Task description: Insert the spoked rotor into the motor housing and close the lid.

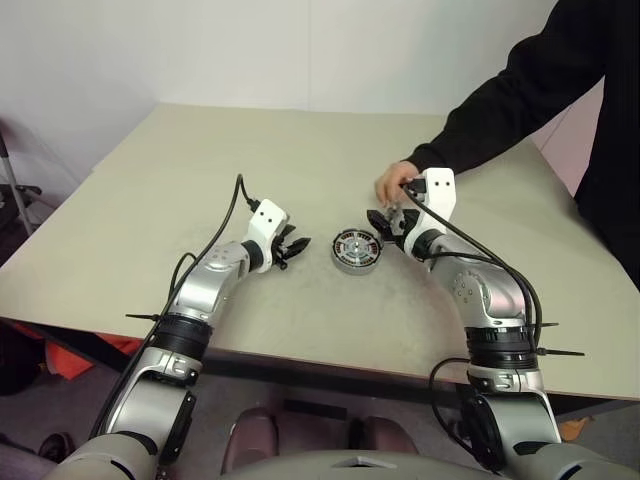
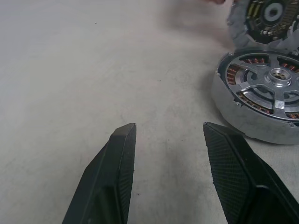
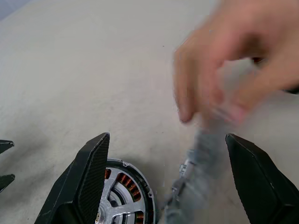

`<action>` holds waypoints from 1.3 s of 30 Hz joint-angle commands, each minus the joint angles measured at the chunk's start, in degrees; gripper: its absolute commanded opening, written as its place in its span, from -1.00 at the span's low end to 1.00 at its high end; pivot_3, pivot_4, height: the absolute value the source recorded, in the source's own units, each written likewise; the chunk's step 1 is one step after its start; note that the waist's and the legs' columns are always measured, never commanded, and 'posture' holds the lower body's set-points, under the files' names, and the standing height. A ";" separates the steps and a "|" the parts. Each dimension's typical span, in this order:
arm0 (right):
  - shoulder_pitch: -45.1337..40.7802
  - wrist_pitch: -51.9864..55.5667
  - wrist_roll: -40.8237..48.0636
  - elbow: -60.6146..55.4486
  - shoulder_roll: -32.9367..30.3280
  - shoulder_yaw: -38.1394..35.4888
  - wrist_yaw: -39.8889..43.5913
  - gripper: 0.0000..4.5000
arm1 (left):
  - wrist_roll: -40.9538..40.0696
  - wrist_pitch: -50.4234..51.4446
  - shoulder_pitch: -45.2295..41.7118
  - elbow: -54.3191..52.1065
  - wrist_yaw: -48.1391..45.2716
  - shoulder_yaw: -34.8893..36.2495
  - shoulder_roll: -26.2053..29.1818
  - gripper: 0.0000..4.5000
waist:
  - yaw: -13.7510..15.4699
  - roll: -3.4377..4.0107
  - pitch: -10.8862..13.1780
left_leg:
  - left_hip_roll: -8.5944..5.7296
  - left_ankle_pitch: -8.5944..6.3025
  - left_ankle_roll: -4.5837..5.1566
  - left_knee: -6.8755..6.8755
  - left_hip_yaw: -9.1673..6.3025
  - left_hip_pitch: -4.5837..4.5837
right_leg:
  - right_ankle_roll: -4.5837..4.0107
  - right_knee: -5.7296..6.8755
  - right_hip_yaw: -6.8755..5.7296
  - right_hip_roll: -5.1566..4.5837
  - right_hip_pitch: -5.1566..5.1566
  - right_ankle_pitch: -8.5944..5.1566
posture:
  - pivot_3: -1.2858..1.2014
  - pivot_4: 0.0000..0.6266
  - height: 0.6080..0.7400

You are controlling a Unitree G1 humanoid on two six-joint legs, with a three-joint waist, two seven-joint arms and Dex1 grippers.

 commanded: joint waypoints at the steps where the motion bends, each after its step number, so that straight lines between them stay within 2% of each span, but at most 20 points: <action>1: -0.89 0.99 1.57 -3.80 -0.14 -2.93 -0.61 0.99 | -0.02 -1.23 -1.06 -0.85 0.15 0.97 0.05 0.08 | 0.00 0.00 0.00 | 0.00 0.00 0.00 0.00 0.00 0.00 | 0.00 0.00 0.00 0.00 0.00 0.00 | 0.03 -1.00 1.00; 13: 1.80 10.54 2.18 -12.34 -7.05 -12.96 -5.63 0.99 | 0.12 -1.46 -1.02 -0.46 -0.42 0.56 0.00 0.08 | 0.43 0.00 0.00 | -0.02 0.00 0.01 0.05 0.00 0.01 | 0.02 0.00 0.00 -0.01 0.05 0.01 | 0.03 -1.00 1.00; 17: 2.24 12.66 2.79 -13.96 -6.97 -14.97 -6.88 0.99 | 0.24 -1.67 -1.55 0.16 -0.85 0.19 -0.30 0.08 | 0.08 0.01 -0.01 | -0.01 0.00 0.01 0.04 0.00 0.06 | 0.02 0.02 0.00 0.01 0.06 0.01 | 0.03 -1.00 1.00; 20: 1.92 17.32 5.96 -14.31 -3.75 -19.27 -8.84 0.99 | 0.41 -1.96 -1.91 0.73 -1.14 -0.01 -0.51 0.08 | 0.03 0.02 -0.01 | -0.01 0.00 0.01 0.05 0.00 0.06 | 0.02 0.03 0.00 0.01 0.06 0.01 | 0.03 -1.00 1.00; 27: -0.14 30.98 15.51 -16.47 8.76 -37.42 -17.11 0.99 | 0.49 -2.15 -1.88 0.80 -1.63 -0.02 -0.36 0.08 | 0.22 0.04 -0.02 | -0.02 0.00 0.01 0.03 0.00 0.07 | 0.01 0.02 0.00 0.00 0.06 0.01 | 0.03 -1.00 1.00; 32: -2.46 37.13 18.98 -19.23 14.87 -47.92 -22.61 0.99 | 0.59 -2.01 -1.33 0.41 -1.94 0.08 -0.04 0.08 | 0.18 0.09 -0.05 | -0.01 0.00 0.01 0.01 0.00 0.10 | 0.01 0.03 0.00 0.00 0.04 0.01 | 0.03 -1.00 1.00; 39: -6.47 42.96 19.85 -18.88 20.30 -56.87 -26.40 0.99 | 0.77 -2.00 -1.62 0.74 -1.79 0.17 -0.33 0.08 | 0.12 0.22 -0.13 | -0.01 0.01 -0.03 -0.02 0.00 0.14 | 0.37 0.04 0.00 0.00 0.05 -0.20 | 0.03 -1.00 1.00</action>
